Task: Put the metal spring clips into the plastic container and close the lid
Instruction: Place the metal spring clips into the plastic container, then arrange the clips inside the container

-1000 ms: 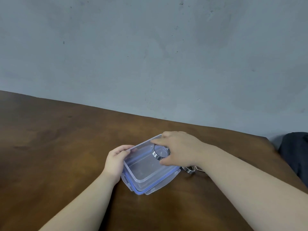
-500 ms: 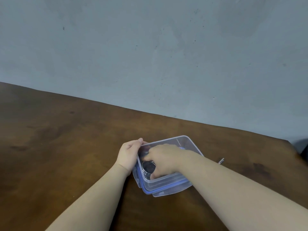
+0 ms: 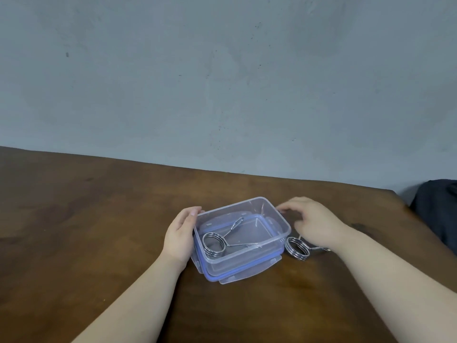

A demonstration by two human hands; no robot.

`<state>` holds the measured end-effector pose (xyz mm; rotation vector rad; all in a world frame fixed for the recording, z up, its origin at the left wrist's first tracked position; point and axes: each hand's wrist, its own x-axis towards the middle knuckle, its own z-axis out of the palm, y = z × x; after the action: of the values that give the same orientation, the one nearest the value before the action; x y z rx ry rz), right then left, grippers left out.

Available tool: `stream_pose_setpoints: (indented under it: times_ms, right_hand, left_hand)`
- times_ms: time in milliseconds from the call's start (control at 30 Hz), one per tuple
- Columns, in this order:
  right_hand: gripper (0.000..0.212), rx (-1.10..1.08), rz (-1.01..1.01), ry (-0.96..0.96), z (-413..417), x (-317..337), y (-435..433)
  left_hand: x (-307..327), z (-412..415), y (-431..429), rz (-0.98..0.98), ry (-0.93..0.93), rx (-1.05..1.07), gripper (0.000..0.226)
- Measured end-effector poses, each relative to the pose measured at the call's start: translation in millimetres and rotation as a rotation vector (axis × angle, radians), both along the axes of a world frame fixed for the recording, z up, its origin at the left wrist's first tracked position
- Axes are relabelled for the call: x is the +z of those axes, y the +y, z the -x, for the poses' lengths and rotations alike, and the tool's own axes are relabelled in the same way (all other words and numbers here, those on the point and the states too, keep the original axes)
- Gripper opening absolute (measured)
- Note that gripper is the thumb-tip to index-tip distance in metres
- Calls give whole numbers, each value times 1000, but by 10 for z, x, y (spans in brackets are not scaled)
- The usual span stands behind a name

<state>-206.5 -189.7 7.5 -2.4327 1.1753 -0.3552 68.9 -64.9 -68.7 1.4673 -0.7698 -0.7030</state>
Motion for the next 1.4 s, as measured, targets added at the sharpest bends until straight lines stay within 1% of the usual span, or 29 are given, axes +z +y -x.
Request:
stream_pose_setpoints:
  times_ms: [100, 133, 167, 233, 300, 333, 433, 467, 500, 567, 633, 733, 800, 833, 867, 900, 1000, 1067, 1167, 1233, 1300, 1400]
  right_hand:
    - [83, 44, -167, 262, 216, -77, 64]
    - [87, 71, -183, 334, 261, -115, 76]
    - [86, 96, -182, 385, 296, -156, 81]
    - [78, 130, -148, 443, 351, -247, 56]
    - [72, 123, -68, 472, 385, -298, 28]
    - [67, 110, -33, 475, 399, -310, 24]
    - [51, 79, -32, 448, 479, -291, 61]
    - [47, 61, -56, 402, 533, -270, 76]
    - [43, 19, -104, 303, 602, -244, 91]
    - [40, -97, -184, 56, 755, -210, 81]
    - [38, -205, -212, -163, 877, -204, 55]
    - [34, -239, -253, -479, 885, -126, 22]
    - [36, -214, -279, -653, 779, 70, -18]
    - [41, -183, -278, -688, 696, 211, -21]
    - [47, -132, -260, -679, 596, 349, -18]
    - [51, -80, -209, -602, 486, 478, -8]
    - [50, 59, -56, -176, 65, 683, 63]
    - [48, 139, -12, 56, -244, 661, 125]
    - [49, 250, 72, 335, -534, 413, 122]
    - [50, 277, 102, 452, -600, 238, 98]
    - [48, 294, 122, 500, -616, 108, 78]
    - [47, 284, 133, 548, -597, 2, 65]
  left_hand:
    - [-2, 67, 89, 11, 63, -49, 21]
    - [1, 90, 111, 4, 62, -77, 23]
    - [4, 109, 126, -7, 43, -106, 26]
    - [-5, 123, 121, -40, 9, -150, 33]
    - [-4, 118, 92, -76, 16, -184, 37]
    - [-9, 116, 73, -88, 22, -199, 38]
    - [-23, 119, 5, -99, 74, -225, 38]
    - [-22, 128, -20, -90, 114, -235, 40]
    - [-20, 140, -47, -79, 157, -249, 43]
    - [-2, 173, -101, -58, 208, -287, 50]
    - [21, 214, -159, -45, 230, -336, 59]
    - [50, 276, -257, -50, 259, -393, 73]
    - [41, 301, -329, -61, 266, -427, 65]
    - [33, 309, -363, -66, 260, -442, 58]
    - [22, 312, -389, -70, 255, -455, 53]
    - [9, 312, -408, -70, 251, -464, 52]
    - [-6, 302, -398, -67, 253, -476, 62]
    - [-2, 293, -377, -64, 264, -472, 68]
    - [-29, 276, -388, -71, 254, -450, 65]
    - [-60, 268, -410, -79, 272, -451, 66]
    - [-80, 254, -418, -82, 290, -460, 67]
    - [-74, 244, -421, -80, 269, -470, 68]
